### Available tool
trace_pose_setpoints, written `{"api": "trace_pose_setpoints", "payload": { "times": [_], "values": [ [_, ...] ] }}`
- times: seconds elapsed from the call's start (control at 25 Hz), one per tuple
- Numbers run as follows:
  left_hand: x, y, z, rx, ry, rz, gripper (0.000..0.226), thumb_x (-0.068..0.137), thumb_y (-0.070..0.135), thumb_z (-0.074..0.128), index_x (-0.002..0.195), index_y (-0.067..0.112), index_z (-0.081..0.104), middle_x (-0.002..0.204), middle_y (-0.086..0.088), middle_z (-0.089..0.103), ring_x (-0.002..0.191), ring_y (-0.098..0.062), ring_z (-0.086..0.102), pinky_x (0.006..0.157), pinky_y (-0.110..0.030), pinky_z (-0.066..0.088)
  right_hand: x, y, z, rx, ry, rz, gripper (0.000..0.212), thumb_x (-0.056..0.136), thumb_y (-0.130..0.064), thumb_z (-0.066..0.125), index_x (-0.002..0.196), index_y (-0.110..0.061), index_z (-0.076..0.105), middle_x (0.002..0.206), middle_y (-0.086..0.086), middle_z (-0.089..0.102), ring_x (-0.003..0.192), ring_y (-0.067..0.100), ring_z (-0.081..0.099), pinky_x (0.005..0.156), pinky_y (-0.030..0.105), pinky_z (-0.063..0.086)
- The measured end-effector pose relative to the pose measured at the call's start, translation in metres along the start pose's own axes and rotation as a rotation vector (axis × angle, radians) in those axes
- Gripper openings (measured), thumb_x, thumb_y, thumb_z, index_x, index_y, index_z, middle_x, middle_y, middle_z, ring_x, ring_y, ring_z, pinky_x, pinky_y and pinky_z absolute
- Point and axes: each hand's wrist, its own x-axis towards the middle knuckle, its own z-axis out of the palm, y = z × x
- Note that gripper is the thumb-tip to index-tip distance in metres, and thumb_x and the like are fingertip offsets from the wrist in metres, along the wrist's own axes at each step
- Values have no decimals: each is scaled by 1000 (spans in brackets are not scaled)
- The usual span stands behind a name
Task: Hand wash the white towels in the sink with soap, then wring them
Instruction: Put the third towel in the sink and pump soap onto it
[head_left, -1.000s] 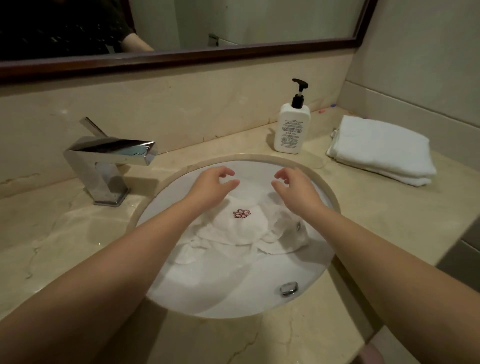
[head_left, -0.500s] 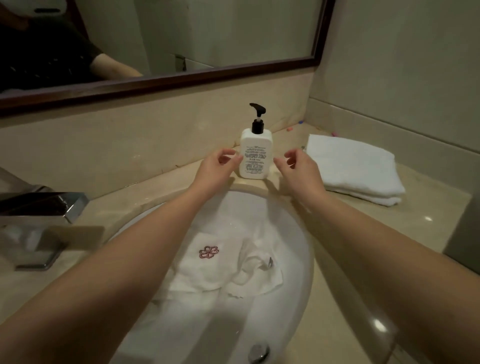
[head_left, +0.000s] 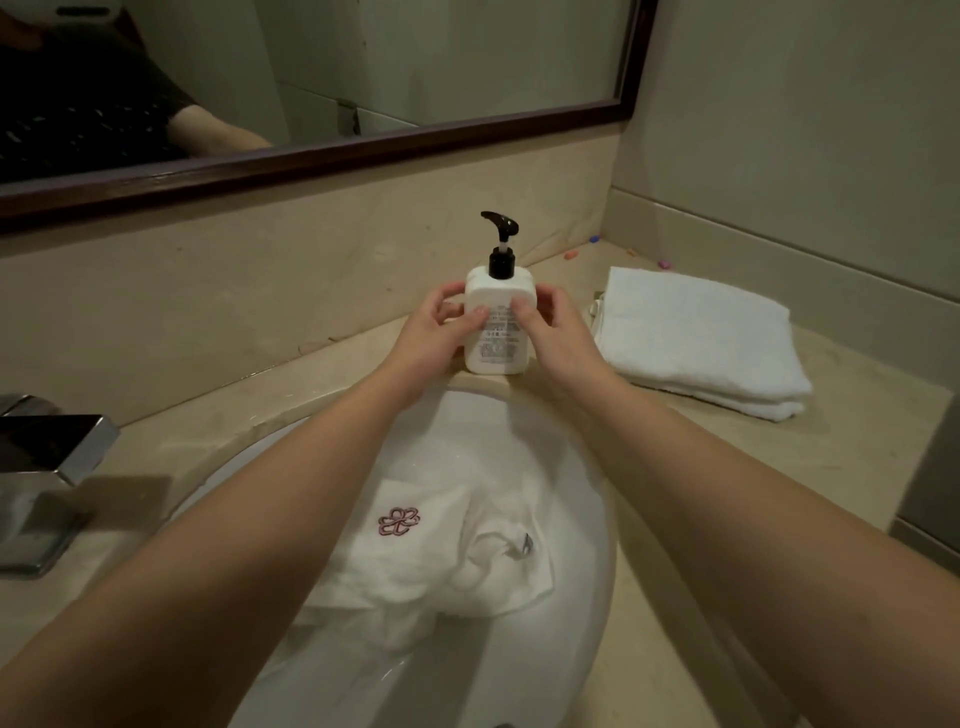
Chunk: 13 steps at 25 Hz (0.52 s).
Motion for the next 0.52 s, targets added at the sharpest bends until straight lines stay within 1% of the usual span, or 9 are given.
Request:
{"api": "trace_pose_setpoints", "payload": {
  "times": [0.08,0.2,0.24,0.32,0.36,0.4,0.44,0.48,0.52],
  "values": [
    [-15,3,-8,80,-35,11,40,96,17,69,132,14,54,116,-14,69,82,-7,74,69,-24,60,-13,0,0,17,9,-13,40,104,-29,51,137,-8,46,118,-6,58,99,-4,56,81,10,47],
    [-45,11,-20,143,-48,-22,43,88,19,78,125,10,57,114,-20,70,86,-18,75,73,-36,64,-42,-7,0,49,-28,-13,31,105,-29,50,130,-9,51,107,-12,61,94,-6,58,70,4,45],
    [-56,13,-24,175,-42,-33,44,86,20,79,123,9,57,111,-20,71,86,-19,75,74,-39,64,-52,-9,2,52,-50,-5,30,105,-30,50,128,-10,52,107,-12,61,93,-3,59,69,4,45],
    [-82,16,-33,227,-36,-50,42,85,21,81,118,9,59,106,-19,73,88,-21,74,76,-44,64,-74,-11,8,42,-101,17,28,104,-33,50,125,-15,52,109,-12,63,99,6,62,76,9,49],
    [-96,16,-37,238,-31,-59,42,84,21,82,117,9,59,104,-18,74,90,-23,74,77,-46,64,-85,-12,11,22,-129,21,30,103,-38,50,126,-19,51,110,-13,64,102,8,63,85,17,52],
    [-110,15,-42,239,-29,-70,41,84,21,82,116,10,59,103,-17,74,91,-24,75,77,-47,64,-95,-11,14,-17,-150,18,37,100,-46,51,129,-24,49,111,-14,65,104,8,64,93,28,53],
    [-124,14,-47,233,-24,-85,40,84,22,82,114,10,60,102,-17,75,91,-24,75,76,-47,64,-105,-13,17,-54,-180,15,45,97,-54,51,134,-29,45,112,-16,65,104,6,64,96,34,53],
    [-138,13,-52,225,-22,-106,39,83,22,83,113,11,60,102,-17,75,90,-24,75,75,-47,64,-114,-15,19,-70,-211,15,50,97,-54,51,140,-33,40,112,-18,65,103,1,64,97,31,51],
    [-153,12,-56,218,-19,-124,37,83,22,83,111,12,60,100,-16,75,88,-23,76,74,-46,64,-125,-20,22,-63,-254,13,51,100,-46,51,146,-34,33,114,-18,63,101,-4,62,97,23,49]
  ]
}}
